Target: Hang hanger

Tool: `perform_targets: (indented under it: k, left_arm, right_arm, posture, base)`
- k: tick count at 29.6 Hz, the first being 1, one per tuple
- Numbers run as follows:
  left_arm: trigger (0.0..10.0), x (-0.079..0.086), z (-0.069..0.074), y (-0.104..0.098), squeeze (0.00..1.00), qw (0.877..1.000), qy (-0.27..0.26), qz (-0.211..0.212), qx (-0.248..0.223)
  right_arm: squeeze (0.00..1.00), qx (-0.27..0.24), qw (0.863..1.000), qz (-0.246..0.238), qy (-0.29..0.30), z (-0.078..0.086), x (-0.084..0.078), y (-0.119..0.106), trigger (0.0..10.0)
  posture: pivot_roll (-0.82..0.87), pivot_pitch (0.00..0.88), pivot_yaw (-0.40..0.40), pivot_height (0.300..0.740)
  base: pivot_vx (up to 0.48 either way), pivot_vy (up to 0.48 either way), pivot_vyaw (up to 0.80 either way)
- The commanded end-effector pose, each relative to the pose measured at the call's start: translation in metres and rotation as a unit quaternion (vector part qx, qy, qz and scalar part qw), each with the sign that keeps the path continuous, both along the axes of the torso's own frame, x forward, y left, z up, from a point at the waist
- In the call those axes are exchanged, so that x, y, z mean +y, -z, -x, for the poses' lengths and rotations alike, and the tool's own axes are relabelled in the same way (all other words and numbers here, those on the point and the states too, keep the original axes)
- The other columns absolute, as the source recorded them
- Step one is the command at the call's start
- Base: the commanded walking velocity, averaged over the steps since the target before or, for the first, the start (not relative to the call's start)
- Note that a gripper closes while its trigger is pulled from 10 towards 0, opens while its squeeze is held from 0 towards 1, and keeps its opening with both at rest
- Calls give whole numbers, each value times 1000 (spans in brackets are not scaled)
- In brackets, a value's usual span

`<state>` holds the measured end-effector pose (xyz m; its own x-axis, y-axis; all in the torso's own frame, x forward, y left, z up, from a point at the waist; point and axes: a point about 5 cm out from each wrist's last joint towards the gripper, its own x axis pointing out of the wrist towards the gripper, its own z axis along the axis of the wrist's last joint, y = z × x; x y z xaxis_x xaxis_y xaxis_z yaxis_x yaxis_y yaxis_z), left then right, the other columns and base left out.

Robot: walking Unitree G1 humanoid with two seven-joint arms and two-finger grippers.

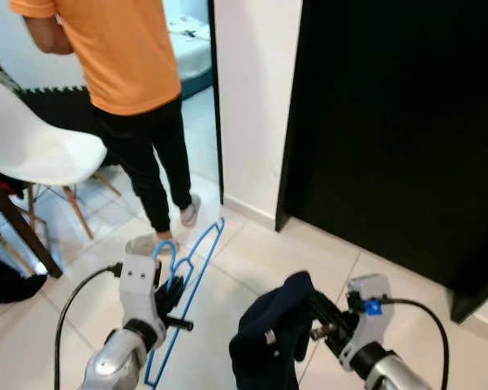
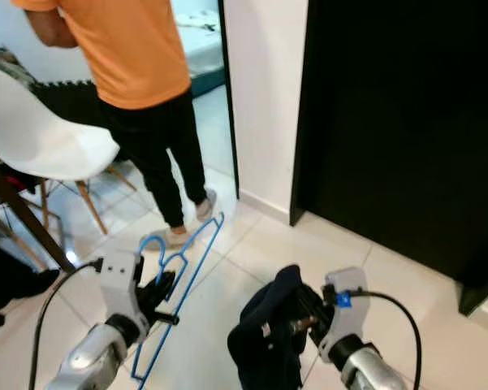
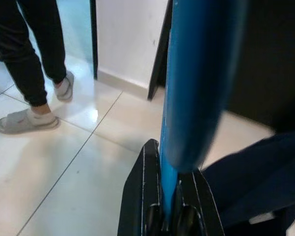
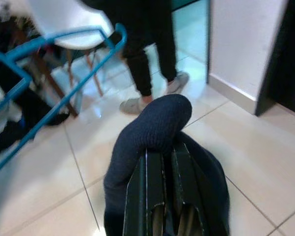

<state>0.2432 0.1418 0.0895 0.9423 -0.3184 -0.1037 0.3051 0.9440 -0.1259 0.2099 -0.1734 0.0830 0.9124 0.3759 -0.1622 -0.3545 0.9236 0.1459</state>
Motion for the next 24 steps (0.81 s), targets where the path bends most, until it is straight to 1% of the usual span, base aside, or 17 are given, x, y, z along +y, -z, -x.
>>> perform_targets:
  k: [1, 12, 16, 23, 24]
  left_arm:
    - [10000, 5, 3, 6, 0, 1000, -7, 1, 16]
    - [10000, 5, 2, 3, 0, 1000, -14, -8, 8]
    - [10000, 5, 2, 3, 0, 1000, -14, -10, 7]
    - [10000, 4, 1, 3, 0, 1000, -14, -11, 7]
    - [10000, 4, 1, 2, 0, 1000, -14, -11, 6]
  right_arm:
    - [0, -13, 1000, -4, -16, -3, 4, -5, 10000]
    - [0, -17, 1000, -3, -20, -3, 5, -7, 10000]
    - [0, -24, 999, -14, -20, -3, 5, -9, 10000]
    - [0, -23, 999, -11, -26, -3, 5, -9, 10000]
    - [0, -20, 999, -6, -30, -4, 6, -8, 10000]
  posture:
    - [112, 0, -35, 740]
    - [110, 0, -35, 740]
    - [111, 0, -36, 740]
    - [112, 0, -36, 740]
    - [113, 0, -38, 740]
  base:
    - [0, 0, 788]
    - [227, 0, 788]
    - [285, 0, 0]
    - [294, 0, 0]
    - [292, 0, 800]
